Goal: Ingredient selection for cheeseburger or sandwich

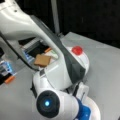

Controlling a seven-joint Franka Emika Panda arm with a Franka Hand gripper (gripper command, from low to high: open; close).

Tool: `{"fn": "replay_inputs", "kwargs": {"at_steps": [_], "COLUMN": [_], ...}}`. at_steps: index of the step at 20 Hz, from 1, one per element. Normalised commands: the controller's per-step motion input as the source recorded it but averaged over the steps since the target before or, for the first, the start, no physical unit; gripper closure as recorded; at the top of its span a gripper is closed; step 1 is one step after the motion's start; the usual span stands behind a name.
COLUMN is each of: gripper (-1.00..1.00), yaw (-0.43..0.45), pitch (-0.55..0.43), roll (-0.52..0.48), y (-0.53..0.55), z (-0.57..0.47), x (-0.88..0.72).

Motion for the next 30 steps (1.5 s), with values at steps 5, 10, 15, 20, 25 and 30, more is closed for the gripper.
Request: {"fn": "replay_inputs", "kwargs": {"at_steps": [5,10,15,20,25,30], "gripper": [1.0,-1.0,-1.0,-1.0,-1.0,-1.0], "yaw": [-0.011,0.0,0.006,0.002,-0.004,-0.013], "pitch": [-0.103,-0.101,-0.101,-0.104,-0.108,-0.11], "roll": [-0.283,-0.305,-0.301,-0.291,-0.296,-0.306], "y": [0.08,0.09,0.14,0.18,0.2,0.25], "z": [-0.05,-0.05,-0.06,-0.03,-0.01,0.01], "x": [-0.29,-0.3,-0.29,-0.29,-0.29,-0.29]}}
